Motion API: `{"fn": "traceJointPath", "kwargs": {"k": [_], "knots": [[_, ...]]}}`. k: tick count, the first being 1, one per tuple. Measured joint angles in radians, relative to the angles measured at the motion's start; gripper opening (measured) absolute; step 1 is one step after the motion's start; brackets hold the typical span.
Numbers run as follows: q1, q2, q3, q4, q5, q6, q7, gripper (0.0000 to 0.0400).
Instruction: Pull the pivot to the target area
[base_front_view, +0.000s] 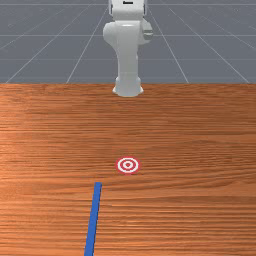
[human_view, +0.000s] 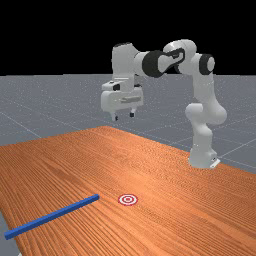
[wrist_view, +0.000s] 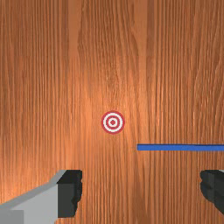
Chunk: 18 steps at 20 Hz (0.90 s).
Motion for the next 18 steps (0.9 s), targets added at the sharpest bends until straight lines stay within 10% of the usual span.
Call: {"fn": "traceJointPath", "kwargs": {"k": [18], "knots": [[-0.01,-0.029,0.006,-0.045,0.06,0.017,-0.027,0.04]]}}
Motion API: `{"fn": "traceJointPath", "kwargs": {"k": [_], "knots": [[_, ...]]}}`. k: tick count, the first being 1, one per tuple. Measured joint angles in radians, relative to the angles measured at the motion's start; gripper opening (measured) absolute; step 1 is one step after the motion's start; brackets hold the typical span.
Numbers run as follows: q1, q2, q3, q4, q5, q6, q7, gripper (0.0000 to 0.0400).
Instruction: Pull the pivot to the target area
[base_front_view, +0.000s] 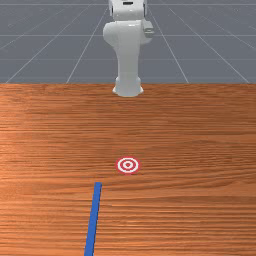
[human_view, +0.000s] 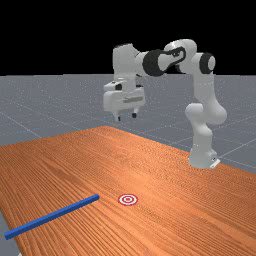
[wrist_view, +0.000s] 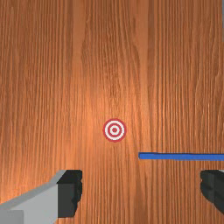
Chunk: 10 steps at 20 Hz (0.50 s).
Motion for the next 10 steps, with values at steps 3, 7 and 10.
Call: {"fn": "traceJointPath", "kwargs": {"k": [3,7,10], "knots": [[0.003,-0.001,0.014,0.001,-0.06,0.002,-0.142,0.04],[0.027,-0.022,-0.002,-0.013,-0.053,-0.003,0.123,0.0055],[0.031,-0.083,-0.005,-0.095,-0.051,0.018,0.243,0.0012]]}}
